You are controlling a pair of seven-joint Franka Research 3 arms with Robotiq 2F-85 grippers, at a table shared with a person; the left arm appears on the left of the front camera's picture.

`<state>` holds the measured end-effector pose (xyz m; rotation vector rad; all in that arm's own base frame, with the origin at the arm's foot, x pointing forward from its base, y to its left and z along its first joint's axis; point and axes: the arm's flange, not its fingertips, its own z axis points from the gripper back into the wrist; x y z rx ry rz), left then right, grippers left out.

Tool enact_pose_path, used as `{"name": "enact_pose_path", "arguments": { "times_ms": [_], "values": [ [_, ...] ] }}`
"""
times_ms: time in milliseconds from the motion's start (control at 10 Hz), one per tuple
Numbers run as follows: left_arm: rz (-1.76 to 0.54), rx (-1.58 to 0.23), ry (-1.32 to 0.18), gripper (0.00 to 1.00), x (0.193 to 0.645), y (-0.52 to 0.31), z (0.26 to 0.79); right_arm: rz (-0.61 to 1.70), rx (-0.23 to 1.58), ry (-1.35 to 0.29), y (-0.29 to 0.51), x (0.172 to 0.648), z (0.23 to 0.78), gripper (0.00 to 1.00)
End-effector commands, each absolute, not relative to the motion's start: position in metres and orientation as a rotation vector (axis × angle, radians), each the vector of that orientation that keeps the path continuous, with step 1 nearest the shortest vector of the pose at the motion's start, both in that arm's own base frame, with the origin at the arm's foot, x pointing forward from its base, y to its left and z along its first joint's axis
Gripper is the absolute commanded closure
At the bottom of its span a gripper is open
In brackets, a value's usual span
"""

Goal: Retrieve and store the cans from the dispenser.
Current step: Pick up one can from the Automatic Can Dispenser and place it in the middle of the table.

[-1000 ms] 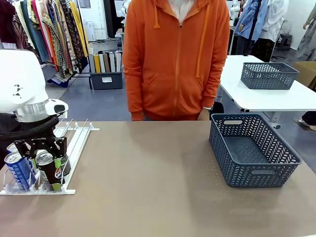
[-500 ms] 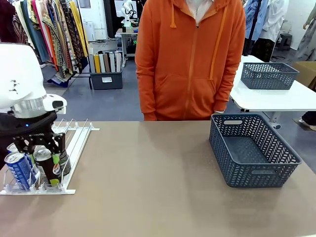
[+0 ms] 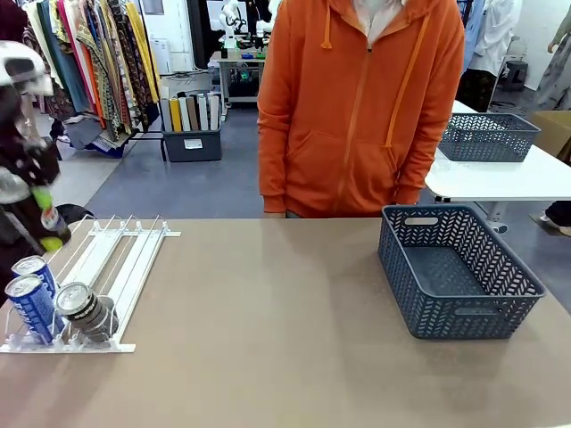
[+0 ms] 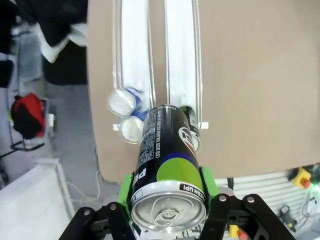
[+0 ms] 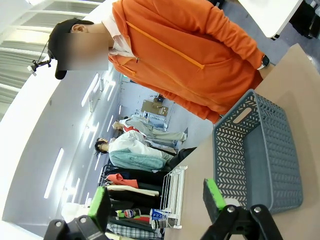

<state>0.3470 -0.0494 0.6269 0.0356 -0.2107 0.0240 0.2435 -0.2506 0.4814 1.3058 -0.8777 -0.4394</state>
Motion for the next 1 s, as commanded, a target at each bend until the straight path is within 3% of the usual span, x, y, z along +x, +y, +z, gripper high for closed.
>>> {"name": "enact_pose_path", "arguments": {
  "times_ms": [0,700,900],
  "values": [
    [0.044,0.020,-0.272,1.00,0.356,-0.040,0.635,-0.433,1.318,-0.909,-0.252,0.247,0.485,0.00],
    [0.038,0.020,-0.233,1.00,0.352,-0.044,0.637,-0.433,1.318,-0.909,-0.252,0.247,0.485,0.00],
    [0.008,-0.197,-0.232,1.00,0.366,-0.075,0.624,-0.433,1.318,-0.909,-0.252,0.247,0.485,0.00]
  ]
}}
